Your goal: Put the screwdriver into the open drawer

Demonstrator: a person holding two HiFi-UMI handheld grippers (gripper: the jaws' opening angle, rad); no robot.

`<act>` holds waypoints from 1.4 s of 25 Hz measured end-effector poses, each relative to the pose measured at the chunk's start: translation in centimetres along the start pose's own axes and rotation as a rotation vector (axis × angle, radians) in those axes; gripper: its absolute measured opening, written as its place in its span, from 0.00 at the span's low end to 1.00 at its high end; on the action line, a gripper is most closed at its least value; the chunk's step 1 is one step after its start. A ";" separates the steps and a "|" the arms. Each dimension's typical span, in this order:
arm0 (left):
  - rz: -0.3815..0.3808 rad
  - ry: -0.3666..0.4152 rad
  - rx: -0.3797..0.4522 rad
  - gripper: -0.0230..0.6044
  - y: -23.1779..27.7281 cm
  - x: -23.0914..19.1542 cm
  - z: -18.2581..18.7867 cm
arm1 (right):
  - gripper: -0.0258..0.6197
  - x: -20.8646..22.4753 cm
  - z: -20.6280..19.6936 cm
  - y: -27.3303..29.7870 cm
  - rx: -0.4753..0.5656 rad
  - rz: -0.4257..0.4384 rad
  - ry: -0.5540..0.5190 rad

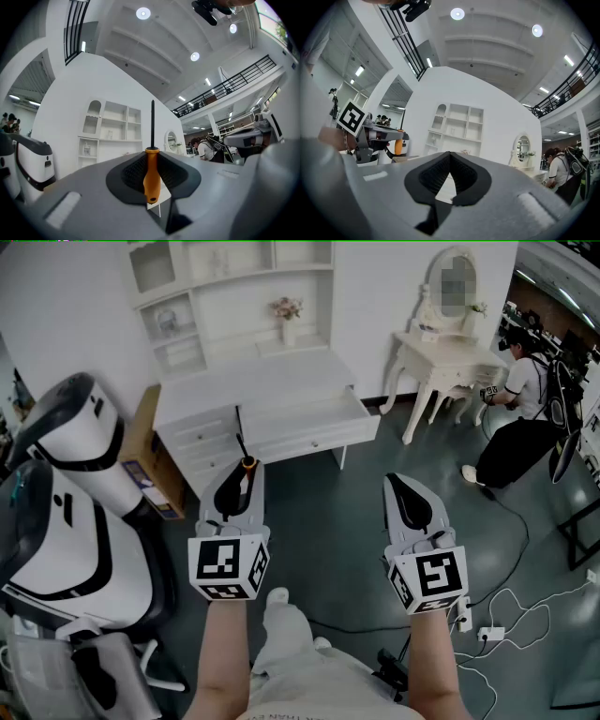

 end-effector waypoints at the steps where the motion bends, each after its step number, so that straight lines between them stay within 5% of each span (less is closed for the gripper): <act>1: -0.002 0.003 0.002 0.18 0.3 0.0 0.1 | 0.04 0.3 0.0 0.1 0.000 -0.005 0.001; 10: -0.016 0.000 0.004 0.18 5.0 -1.9 -0.1 | 0.04 2.4 -1.5 3.9 -0.007 -0.040 0.036; 35: -0.033 -0.018 -0.039 0.18 25.6 -16.6 -1.7 | 0.04 4.3 -5.8 29.2 -0.071 -0.023 0.015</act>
Point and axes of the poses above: the fingertips, and each gripper's own axes: y forward along the fingers, x to its right, z out of its top, the point moved 3 cm from there along -y, backward along the fingers, and after that the axes turned 15 degrees about -y, right-handed, at the moved point
